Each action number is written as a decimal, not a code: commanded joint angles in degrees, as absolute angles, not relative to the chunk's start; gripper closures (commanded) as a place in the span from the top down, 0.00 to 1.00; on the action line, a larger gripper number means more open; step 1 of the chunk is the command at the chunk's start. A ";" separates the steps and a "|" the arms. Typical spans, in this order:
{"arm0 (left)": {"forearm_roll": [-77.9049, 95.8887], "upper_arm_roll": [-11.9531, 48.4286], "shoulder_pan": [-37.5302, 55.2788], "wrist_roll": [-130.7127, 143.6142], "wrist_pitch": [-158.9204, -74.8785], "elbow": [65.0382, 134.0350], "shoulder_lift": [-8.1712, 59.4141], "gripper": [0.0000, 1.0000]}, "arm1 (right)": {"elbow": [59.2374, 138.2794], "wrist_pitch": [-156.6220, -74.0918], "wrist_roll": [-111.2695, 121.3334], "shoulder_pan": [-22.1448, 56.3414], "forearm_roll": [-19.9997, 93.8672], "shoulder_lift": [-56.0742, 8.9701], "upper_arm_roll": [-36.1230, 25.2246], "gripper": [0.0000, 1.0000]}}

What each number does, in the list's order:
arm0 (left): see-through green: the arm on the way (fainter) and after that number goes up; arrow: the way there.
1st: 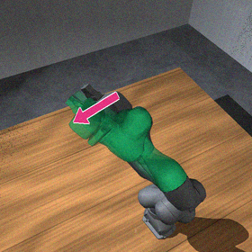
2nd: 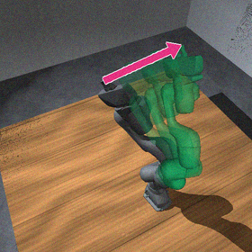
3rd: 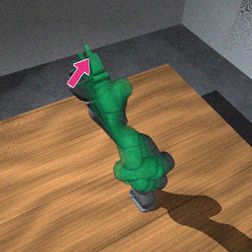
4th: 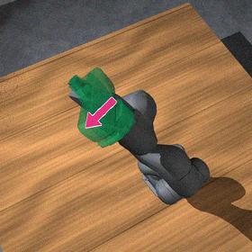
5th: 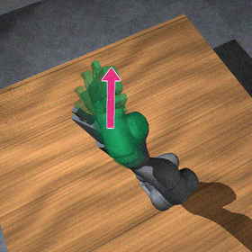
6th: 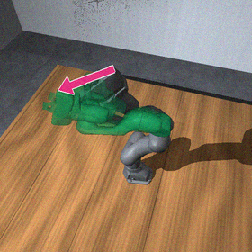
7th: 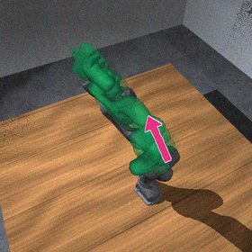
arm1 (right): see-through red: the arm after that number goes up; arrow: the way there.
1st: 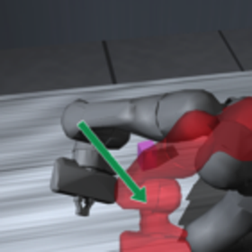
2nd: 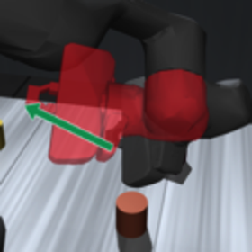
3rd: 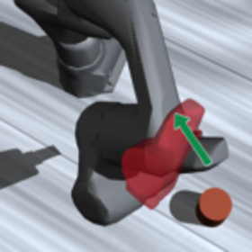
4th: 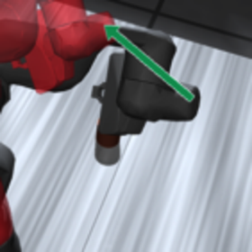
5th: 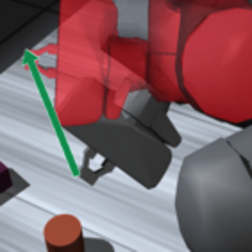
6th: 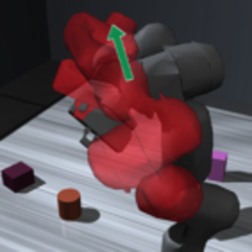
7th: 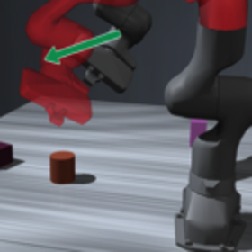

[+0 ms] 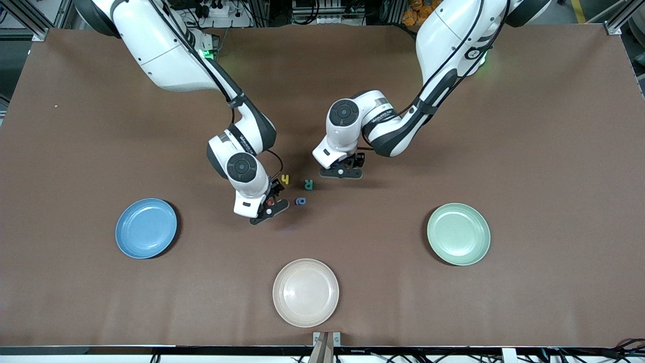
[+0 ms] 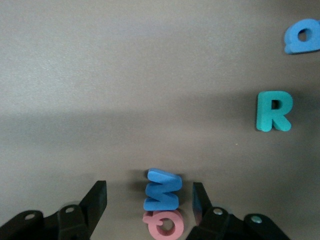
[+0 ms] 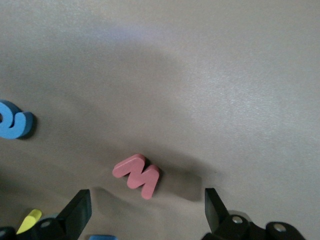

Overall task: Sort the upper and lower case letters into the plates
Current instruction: 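Grasp the blue w with the left gripper while the right gripper hovers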

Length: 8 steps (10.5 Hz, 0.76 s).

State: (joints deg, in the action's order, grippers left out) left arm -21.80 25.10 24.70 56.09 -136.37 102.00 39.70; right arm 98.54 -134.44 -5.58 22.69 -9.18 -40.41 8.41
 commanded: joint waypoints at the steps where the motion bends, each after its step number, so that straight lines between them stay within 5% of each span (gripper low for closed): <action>1: -23.64 25.22 25.57 58.01 -136.67 100.20 41.57 0.75 | 100.20 -135.18 -7.03 22.41 -9.49 -38.94 8.61 1.00; 5: -23.99 25.14 26.28 57.74 -136.76 99.50 42.54 0.63 | 98.88 -134.91 -6.15 20.22 -9.49 -38.32 8.61 1.00; 8: -26.53 24.87 26.19 57.83 -136.76 99.49 42.80 0.41 | 97.03 -134.82 -5.98 15.75 -9.75 -38.32 8.26 1.00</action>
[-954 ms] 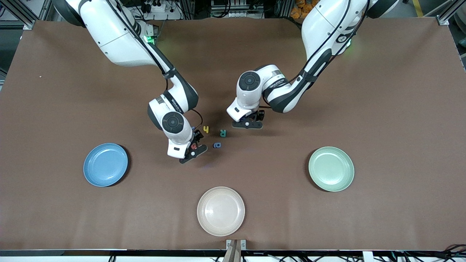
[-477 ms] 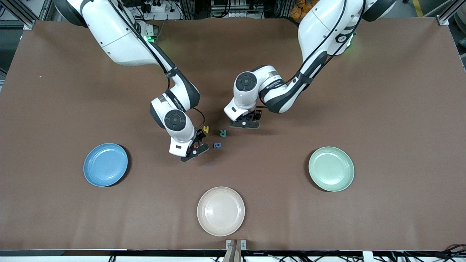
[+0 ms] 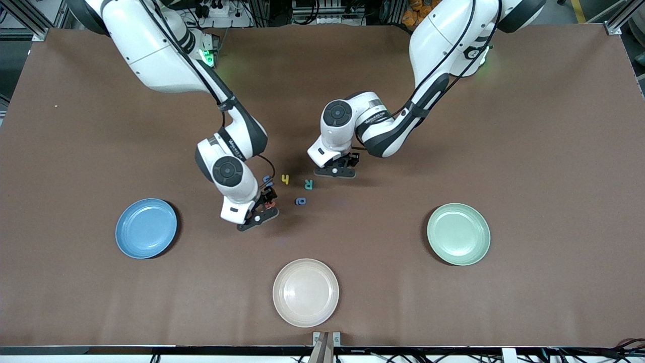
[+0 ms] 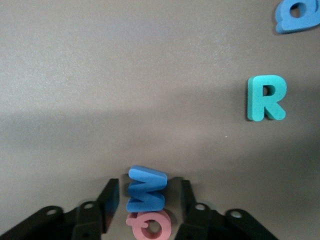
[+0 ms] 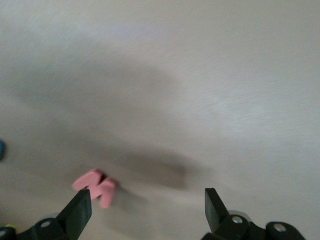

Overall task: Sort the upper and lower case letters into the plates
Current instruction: 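Grasp the blue w with the left gripper while the right gripper hovers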

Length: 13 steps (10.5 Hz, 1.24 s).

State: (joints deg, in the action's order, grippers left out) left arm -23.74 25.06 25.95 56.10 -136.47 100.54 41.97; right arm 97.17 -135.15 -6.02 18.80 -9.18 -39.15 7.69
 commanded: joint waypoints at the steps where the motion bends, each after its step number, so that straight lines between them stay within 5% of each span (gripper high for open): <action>1: -26.63 24.79 26.19 58.09 -136.76 99.49 42.80 0.22 | 97.03 -134.91 -5.89 14.34 -9.84 -38.32 8.26 1.00; 3: -26.63 24.70 26.19 58.18 -136.76 99.67 42.80 0.00 | 96.51 -135.09 -5.98 12.31 -9.93 -38.23 8.26 1.00; 9: -25.76 16.27 21.55 53.30 -133.95 100.11 32.54 0.00 | 95.10 -136.40 -5.63 10.19 -9.23 -38.85 8.70 1.00; 13: -15.25 6.53 18.20 34.96 -133.86 98.01 29.10 0.00 | 93.36 -135.97 -2.02 17.29 -9.23 -38.76 8.79 1.00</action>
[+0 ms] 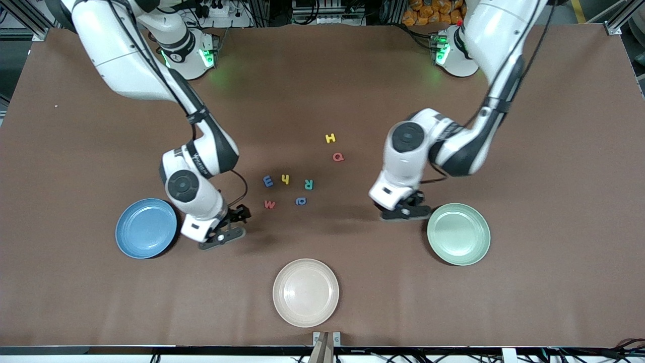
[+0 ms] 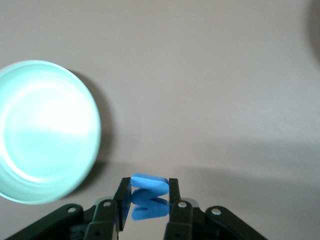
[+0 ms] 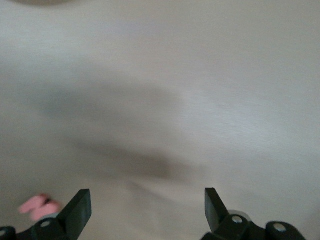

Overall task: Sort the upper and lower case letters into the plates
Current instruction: 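Place the w on the green plate while the right gripper grasps the a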

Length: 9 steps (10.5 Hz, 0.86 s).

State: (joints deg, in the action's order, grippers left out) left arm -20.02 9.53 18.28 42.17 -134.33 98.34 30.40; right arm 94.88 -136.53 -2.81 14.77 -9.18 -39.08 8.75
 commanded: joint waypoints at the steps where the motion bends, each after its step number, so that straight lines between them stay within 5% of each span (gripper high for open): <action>1: -12.16 3.89 18.19 31.67 -133.86 98.00 28.31 0.00 | 92.21 -135.97 -4.63 19.05 -8.53 -39.19 8.70 1.00; 9: -0.26 -4.92 15.91 16.17 -134.56 98.17 32.95 0.00 | 86.40 -135.70 -39.62 30.93 -8.44 -46.31 8.53 1.00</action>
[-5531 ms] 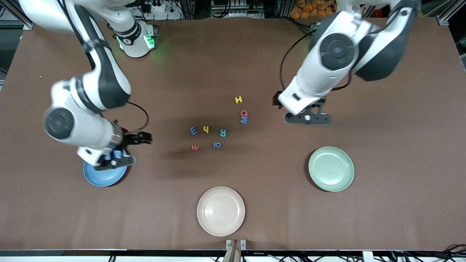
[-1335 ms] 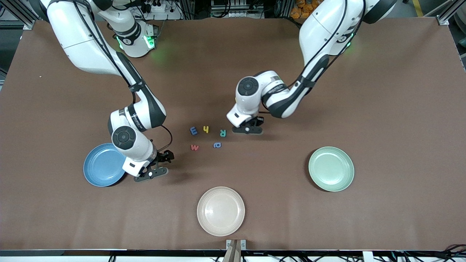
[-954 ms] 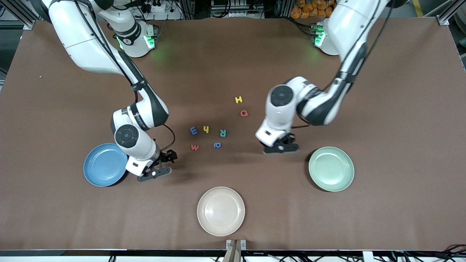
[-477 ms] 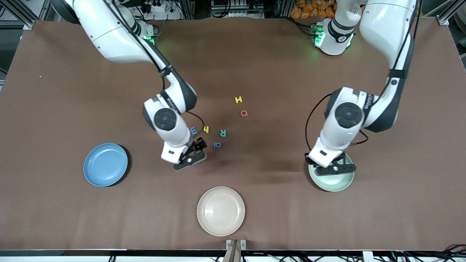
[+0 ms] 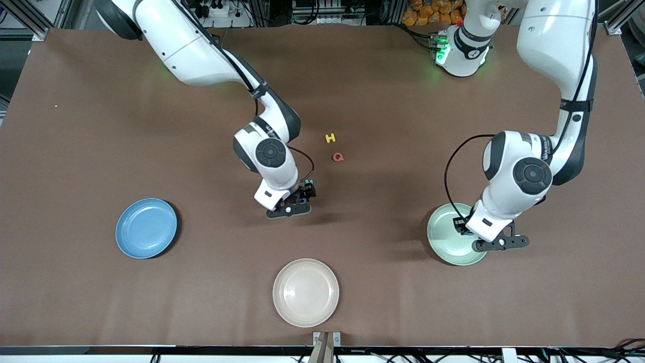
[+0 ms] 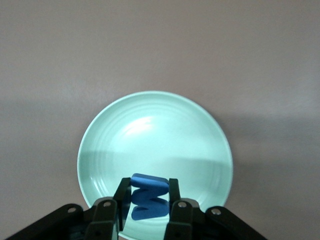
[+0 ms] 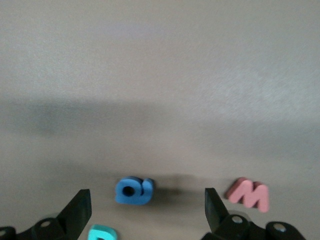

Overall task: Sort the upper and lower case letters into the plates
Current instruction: 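Place the w on the green plate while the right gripper grasps the a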

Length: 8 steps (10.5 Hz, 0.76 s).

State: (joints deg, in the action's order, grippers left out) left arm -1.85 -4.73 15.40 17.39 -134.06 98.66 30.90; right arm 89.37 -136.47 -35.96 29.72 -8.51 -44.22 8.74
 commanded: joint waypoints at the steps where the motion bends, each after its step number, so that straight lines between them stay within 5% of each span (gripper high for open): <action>1: -0.26 -5.01 15.91 16.61 -135.26 98.26 33.48 0.00 | 86.22 -135.70 -40.77 31.20 -8.44 -46.58 8.53 1.00; 2: -0.26 -5.01 15.91 16.70 -135.52 98.26 34.10 0.00 | 86.22 -135.36 -41.04 31.20 -8.44 -46.58 8.44 1.00; 5: -0.17 -5.01 16.00 18.02 -136.05 98.79 32.53 1.00 | 83.95 -131.68 -40.96 30.50 -8.53 -47.89 8.09 1.00; 8: 0.09 -4.92 16.35 18.81 -135.79 99.67 29.80 1.00 | 82.53 -131.30 -42.27 31.02 -8.53 -49.38 8.09 1.00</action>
State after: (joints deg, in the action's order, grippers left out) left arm -1.10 -4.62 15.77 18.17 -135.93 98.26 32.49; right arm 85.18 -131.76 -40.35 30.69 -8.51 -46.94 7.74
